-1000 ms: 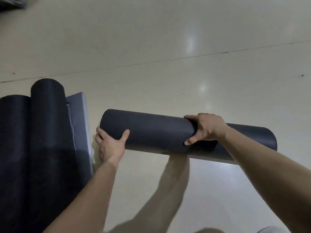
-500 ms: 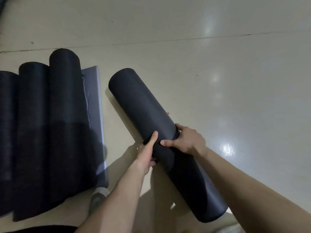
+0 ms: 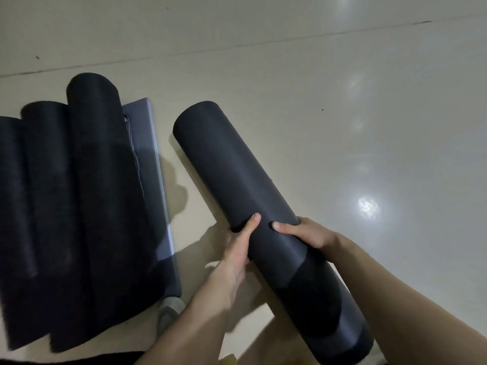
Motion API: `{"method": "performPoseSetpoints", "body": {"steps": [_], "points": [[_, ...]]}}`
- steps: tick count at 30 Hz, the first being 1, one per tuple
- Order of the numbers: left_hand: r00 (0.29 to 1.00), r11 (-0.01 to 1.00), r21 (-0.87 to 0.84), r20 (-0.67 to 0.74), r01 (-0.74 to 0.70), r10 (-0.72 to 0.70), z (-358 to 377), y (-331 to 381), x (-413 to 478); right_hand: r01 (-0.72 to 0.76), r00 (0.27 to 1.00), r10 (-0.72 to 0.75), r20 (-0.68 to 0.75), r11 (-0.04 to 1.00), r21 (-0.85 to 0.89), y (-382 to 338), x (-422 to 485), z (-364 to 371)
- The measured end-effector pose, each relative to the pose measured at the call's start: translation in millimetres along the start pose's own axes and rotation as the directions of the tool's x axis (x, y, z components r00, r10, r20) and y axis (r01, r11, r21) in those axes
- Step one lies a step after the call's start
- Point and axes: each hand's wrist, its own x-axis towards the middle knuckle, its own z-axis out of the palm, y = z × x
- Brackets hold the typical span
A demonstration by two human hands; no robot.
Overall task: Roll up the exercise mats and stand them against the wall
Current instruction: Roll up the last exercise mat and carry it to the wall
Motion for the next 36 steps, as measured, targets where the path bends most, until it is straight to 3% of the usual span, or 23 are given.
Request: {"method": "performPoseSetpoints", "body": {"steps": [4, 9, 13, 18, 22, 27, 32, 36], "points": [[0.999, 0.999, 0.025, -0.007, -0.04, 0.04, 3, 26, -42, -0.058, 0.998, 0.056, 0.026, 0.995, 0.081, -19, -46, 9], [0.988, 0.961, 0.243, 0.104, -0.135, 0.113, 58, 91, -145, -0.029, 0.999, 0.032, -0.006, 0.964, 0.265, -46, -166, -2], [0.958, 0.882, 0.413, 0.254, -0.228, 0.129, 148, 139, -257, 0.105, 0.993, -0.064, -0.101, 0.873, 0.477, -78, -309, -37], [0.911, 0.773, 0.542, 0.399, -0.328, 0.107, 273, 175, -370, 0.335, 0.923, -0.116, -0.368, 0.714, 0.615, -108, -463, -81], [0.837, 0.688, 0.61, 0.547, -0.393, -0.007, 352, 184, -424, 0.533, 0.809, -0.09, -0.581, 0.528, 0.661, -120, -541, -109], [0.723, 0.526, 0.695, 0.661, -0.491, -0.198, 425, 185, -455, 0.713, 0.655, 0.051, -0.754, 0.291, 0.638, -118, -580, -119], [0.631, 0.277, 0.764, 0.64, -0.583, -0.438, 465, 176, -450, 0.825, 0.525, 0.251, -0.813, 0.085, 0.559, -105, -579, -101], [0.607, 0.055, 0.754, 0.567, -0.654, -0.558, 468, 144, -445, 0.865, 0.489, 0.408, -0.771, -0.114, 0.488, -76, -558, -66]]}}
